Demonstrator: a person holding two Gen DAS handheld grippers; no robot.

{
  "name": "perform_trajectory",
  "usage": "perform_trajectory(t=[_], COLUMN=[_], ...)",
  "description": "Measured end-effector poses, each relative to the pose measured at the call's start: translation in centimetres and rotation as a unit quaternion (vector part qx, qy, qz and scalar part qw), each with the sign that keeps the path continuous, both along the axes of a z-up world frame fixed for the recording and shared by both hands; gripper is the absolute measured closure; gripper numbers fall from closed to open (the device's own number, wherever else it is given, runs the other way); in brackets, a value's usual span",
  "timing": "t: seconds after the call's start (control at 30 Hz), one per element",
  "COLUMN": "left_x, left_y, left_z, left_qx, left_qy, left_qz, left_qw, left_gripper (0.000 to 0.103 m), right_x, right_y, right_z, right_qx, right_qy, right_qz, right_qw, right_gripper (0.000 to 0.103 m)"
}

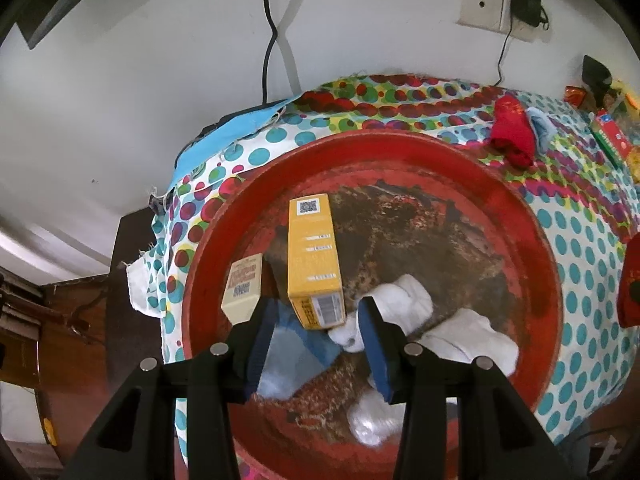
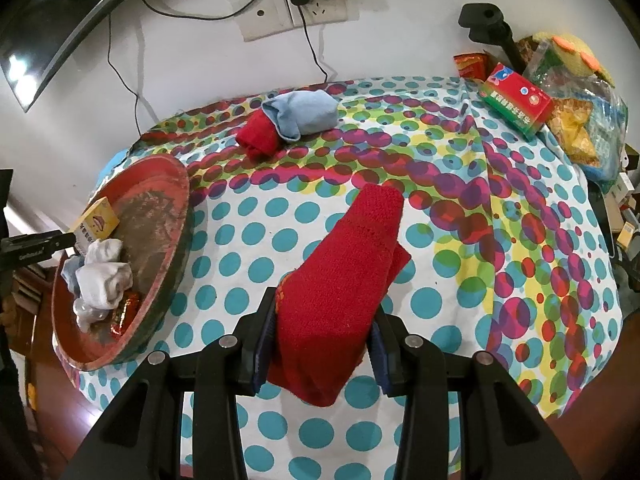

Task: Organize objects
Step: 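Carry the yellow box into the red tray and release it, then carry the red sock into the red tray and release it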

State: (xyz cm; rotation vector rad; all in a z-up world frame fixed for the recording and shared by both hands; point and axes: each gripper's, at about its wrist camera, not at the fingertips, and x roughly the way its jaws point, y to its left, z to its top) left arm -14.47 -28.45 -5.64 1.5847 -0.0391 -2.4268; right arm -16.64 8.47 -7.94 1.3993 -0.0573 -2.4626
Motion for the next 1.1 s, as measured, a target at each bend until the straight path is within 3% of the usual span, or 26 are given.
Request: perform_trajectory(t=[0.37, 1.1], left_x=[5.0, 9.6], left_y=[0.6, 0.8], left_z=[0.6, -0.5], left_qx=[0.03, 0.043], left_qy=[0.026, 0.015], left_qz=[0.039, 0.057], left_qw=[0.9984, 0.9973], left_gripper=[0.057, 0.057], right_x=[0.3, 1.3], right_y=[-1.9, -13.6], right_z=[0.4, 2.7], right_qx=[-0.009, 0.002], right_qy=[0.003, 0.029], right_qz=[0.025, 0.168], right_qw=[1.0, 0.985], right_gripper=[0.064, 0.063])
